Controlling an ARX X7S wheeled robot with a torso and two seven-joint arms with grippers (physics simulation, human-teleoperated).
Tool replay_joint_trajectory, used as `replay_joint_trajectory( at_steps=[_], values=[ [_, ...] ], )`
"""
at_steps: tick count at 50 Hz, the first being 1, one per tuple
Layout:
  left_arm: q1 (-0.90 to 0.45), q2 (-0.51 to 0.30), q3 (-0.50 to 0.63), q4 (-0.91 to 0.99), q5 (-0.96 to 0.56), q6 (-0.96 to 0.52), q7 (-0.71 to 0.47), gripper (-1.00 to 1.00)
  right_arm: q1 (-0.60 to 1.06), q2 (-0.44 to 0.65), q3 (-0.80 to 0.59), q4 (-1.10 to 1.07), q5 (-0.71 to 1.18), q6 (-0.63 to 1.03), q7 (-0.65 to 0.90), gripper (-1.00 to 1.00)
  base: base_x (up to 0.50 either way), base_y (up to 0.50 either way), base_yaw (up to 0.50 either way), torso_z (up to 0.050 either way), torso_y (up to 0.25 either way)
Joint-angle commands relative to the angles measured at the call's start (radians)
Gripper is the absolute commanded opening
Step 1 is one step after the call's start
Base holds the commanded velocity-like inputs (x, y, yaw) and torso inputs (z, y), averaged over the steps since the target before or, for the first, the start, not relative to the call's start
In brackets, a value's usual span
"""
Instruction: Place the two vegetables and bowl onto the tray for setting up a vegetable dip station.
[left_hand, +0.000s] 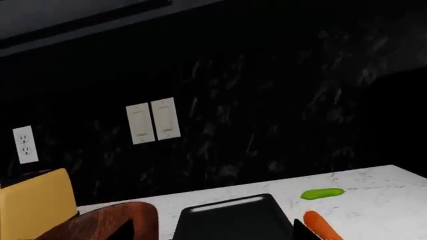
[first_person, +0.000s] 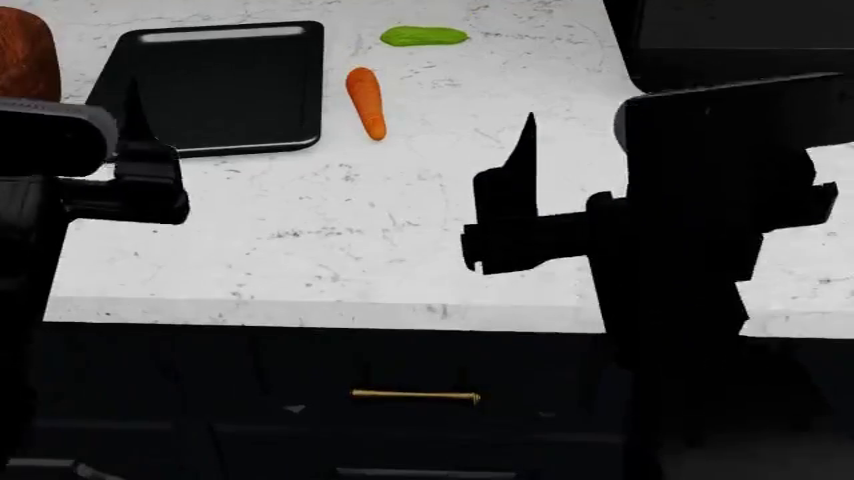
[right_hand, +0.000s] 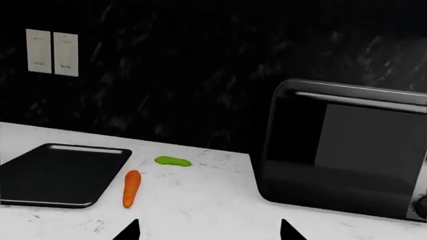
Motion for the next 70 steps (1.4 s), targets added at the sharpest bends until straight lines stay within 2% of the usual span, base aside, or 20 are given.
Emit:
replay_joint_trajectory(
  at_steps=[1, 5, 9, 13, 16, 19, 31, 37, 66, 70],
  values=[
    [-0.384, 0.064, 0.031, -0.367, -0.015, -0.030, 0.022, 1.00, 0.379, -0.016, -0.072, 0.440, -0.035, -0.041, -0.085, 1.00, 0.00, 0.00, 0.00, 0.000, 0.000],
    [-0.496, 0.076, 0.037, -0.569, -0.013, 0.047, 0.007, 1.00, 0.471, -0.023, -0.113, 0.679, -0.058, -0.154, -0.118, 1.00, 0.00, 0.00, 0.00, 0.000, 0.000],
    [-0.609, 0.092, 0.063, -0.839, 0.006, 0.188, -0.027, 1.00, 0.557, -0.039, -0.162, 0.929, -0.092, -0.281, -0.146, 1.00, 0.00, 0.00, 0.00, 0.000, 0.000],
    [-0.696, 0.109, 0.078, -1.041, 0.004, 0.292, -0.051, 1.00, 0.645, -0.062, -0.161, 1.148, -0.095, -0.376, -0.168, 1.00, 0.00, 0.00, 0.00, 0.000, 0.000],
    [-0.746, 0.118, 0.082, -1.148, -0.013, 0.336, -0.072, 1.00, 0.672, -0.071, -0.195, 1.257, -0.129, -0.442, -0.160, 1.00, 0.00, 0.00, 0.00, 0.000, 0.000],
    [-0.769, 0.120, 0.093, -1.214, -0.029, 0.367, -0.090, 1.00, 0.672, -0.073, -0.222, 1.279, -0.143, -0.472, -0.172, 1.00, 0.00, 0.00, 0.00, 0.000, 0.000],
    [-0.754, 0.100, 0.133, -1.175, -0.056, 0.345, -0.117, 1.00, 0.642, -0.057, -0.270, 1.209, -0.158, -0.448, -0.188, 1.00, 0.05, 0.46, 0.00, 0.000, 0.000],
    [-0.750, 0.094, 0.149, -1.163, -0.060, 0.342, -0.125, 1.00, 0.620, -0.050, -0.298, 1.184, -0.156, -0.459, -0.223, 1.00, 0.42, 0.33, 0.00, 0.000, 0.000],
    [-0.752, 0.072, 0.183, -1.112, -0.096, 0.313, -0.150, 1.00, 0.604, -0.032, -0.287, 1.132, -0.116, -0.437, -0.245, 1.00, 0.50, 0.01, 0.00, 0.000, 0.001],
    [-0.753, 0.071, 0.188, -1.114, -0.100, 0.313, -0.151, 1.00, 0.636, -0.045, -0.291, 1.214, -0.122, -0.414, -0.233, 1.00, 0.38, 0.00, 0.00, 0.000, 0.000]
  ],
)
